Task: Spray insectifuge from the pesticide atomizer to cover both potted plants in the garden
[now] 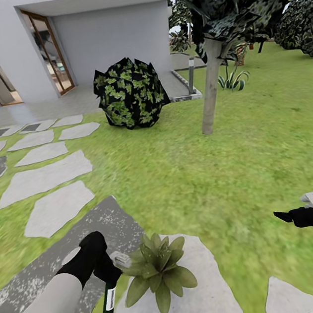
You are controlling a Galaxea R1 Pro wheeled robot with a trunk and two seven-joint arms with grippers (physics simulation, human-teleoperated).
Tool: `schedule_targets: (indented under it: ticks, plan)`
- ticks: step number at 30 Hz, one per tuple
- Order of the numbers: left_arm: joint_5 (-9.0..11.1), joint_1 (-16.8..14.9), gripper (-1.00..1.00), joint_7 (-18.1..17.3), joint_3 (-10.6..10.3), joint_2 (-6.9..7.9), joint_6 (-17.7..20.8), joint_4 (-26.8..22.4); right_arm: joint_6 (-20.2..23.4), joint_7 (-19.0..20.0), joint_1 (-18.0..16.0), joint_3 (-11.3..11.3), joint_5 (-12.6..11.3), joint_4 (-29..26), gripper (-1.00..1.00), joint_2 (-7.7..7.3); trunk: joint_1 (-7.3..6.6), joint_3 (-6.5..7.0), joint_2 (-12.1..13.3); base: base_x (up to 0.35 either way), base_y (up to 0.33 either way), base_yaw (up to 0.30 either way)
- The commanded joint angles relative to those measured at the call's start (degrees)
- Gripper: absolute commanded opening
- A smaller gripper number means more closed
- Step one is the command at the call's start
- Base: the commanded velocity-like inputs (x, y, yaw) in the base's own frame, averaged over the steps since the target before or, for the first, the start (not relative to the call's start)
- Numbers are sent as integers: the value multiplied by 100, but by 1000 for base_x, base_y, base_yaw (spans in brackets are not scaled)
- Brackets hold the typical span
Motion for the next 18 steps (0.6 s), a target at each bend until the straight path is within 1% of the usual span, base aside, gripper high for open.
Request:
schedule_targets:
  ticks: [1, 8, 9, 13, 18]
  plan:
    - [-41, -2, -100, -54, -21, 8, 33, -10, 26, 60, -7, -6, 52, -9, 100, 1, 4, -5, -2, 0, 295, -64]
    - [-41, -6, -100, -45, -13, 7, 34, -10, 20, 64, -8, -2, 54, -16, 100, -5, 4, -5, -2, 0, 296, -25]
    - [-41, -4, -100, -42, -12, 5, 34, -10, 23, 66, -8, 4, 55, -17, 100, -7, 4, -5, -2, 0, 155, -3]
    - [-41, -4, -100, -33, -18, 7, 34, -10, 25, 67, -6, 16, 55, -18, 100, -8, 4, -5, -2, 0, 52, -103]
    - [-41, -5, -100, -18, -8, 0, 27, -10, 26, 67, -8, 13, 55, -18, 100, -10, 4, -5, -2, 0, 7, -242]
